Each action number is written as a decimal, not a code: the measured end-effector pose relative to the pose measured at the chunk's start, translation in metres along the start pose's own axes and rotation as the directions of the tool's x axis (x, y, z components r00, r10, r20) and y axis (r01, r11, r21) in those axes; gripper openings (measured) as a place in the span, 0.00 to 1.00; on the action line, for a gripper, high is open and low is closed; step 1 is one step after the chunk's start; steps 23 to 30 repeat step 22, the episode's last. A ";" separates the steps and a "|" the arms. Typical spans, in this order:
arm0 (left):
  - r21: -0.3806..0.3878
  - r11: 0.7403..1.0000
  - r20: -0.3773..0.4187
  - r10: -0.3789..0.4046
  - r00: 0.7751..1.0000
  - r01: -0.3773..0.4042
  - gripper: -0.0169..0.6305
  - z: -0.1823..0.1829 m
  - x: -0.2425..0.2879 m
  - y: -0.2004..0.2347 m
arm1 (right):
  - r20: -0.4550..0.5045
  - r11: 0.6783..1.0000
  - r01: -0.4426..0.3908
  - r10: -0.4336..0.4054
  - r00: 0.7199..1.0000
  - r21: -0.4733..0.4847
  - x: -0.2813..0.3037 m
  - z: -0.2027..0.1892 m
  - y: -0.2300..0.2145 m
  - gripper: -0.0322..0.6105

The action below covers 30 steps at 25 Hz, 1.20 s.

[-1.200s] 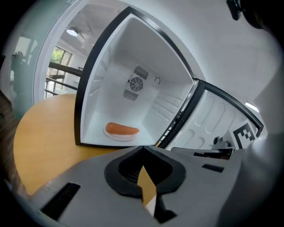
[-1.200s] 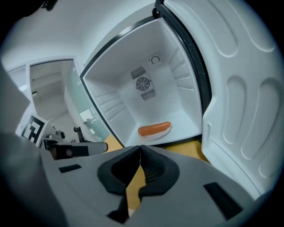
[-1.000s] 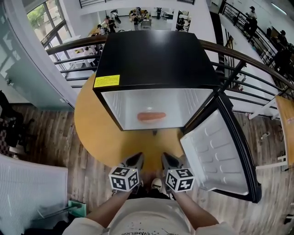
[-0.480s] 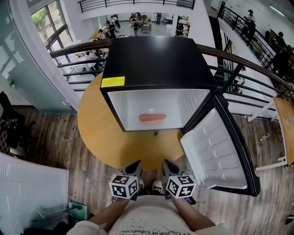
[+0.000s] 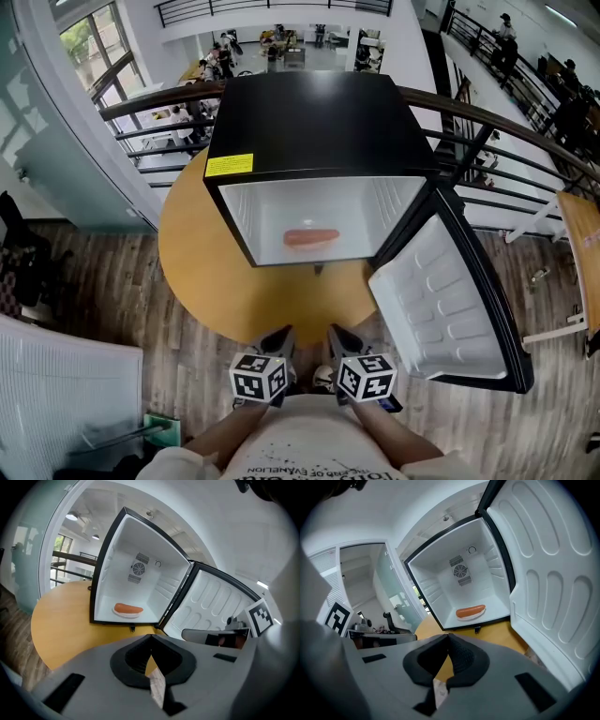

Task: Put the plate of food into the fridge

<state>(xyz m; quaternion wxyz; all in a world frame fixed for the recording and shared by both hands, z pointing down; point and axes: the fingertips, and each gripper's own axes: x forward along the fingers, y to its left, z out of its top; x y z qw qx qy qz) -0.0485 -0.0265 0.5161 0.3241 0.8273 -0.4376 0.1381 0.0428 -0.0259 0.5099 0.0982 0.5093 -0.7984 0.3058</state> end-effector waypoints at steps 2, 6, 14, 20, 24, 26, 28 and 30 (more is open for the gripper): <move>0.004 1.000 -0.004 0.002 1.000 -0.002 0.06 -0.001 0.000 0.000 | 0.001 1.000 -0.001 0.001 1.000 -0.001 0.000 0.000 0.000 0.09; -0.002 1.000 -0.004 0.003 1.000 -0.003 0.06 -0.001 -0.001 0.000 | 0.001 1.000 -0.003 0.003 1.000 0.011 0.001 0.001 0.000 0.09; 0.000 1.000 0.002 0.004 1.000 -0.004 0.06 0.003 0.000 0.001 | -0.012 1.000 -0.009 0.010 1.000 0.011 0.003 0.000 0.002 0.09; -0.002 1.000 0.001 0.004 1.000 -0.004 0.06 0.002 -0.002 0.000 | -0.014 1.000 -0.022 0.022 1.000 0.004 0.004 0.000 0.006 0.09; -0.002 1.000 -0.001 0.004 1.000 -0.004 0.06 0.001 -0.002 0.000 | -0.014 1.000 -0.027 0.027 1.000 0.002 0.004 0.000 0.007 0.09; -0.002 1.000 -0.001 0.004 1.000 -0.004 0.06 0.001 -0.002 0.000 | -0.014 1.000 -0.027 0.027 1.000 0.002 0.004 0.000 0.007 0.09; -0.002 1.000 -0.001 0.004 1.000 -0.004 0.06 0.001 -0.002 0.000 | -0.014 1.000 -0.027 0.027 1.000 0.002 0.004 0.000 0.007 0.09; -0.002 1.000 -0.001 0.004 1.000 -0.004 0.06 0.001 -0.002 0.000 | -0.014 1.000 -0.027 0.027 1.000 0.002 0.004 0.000 0.007 0.09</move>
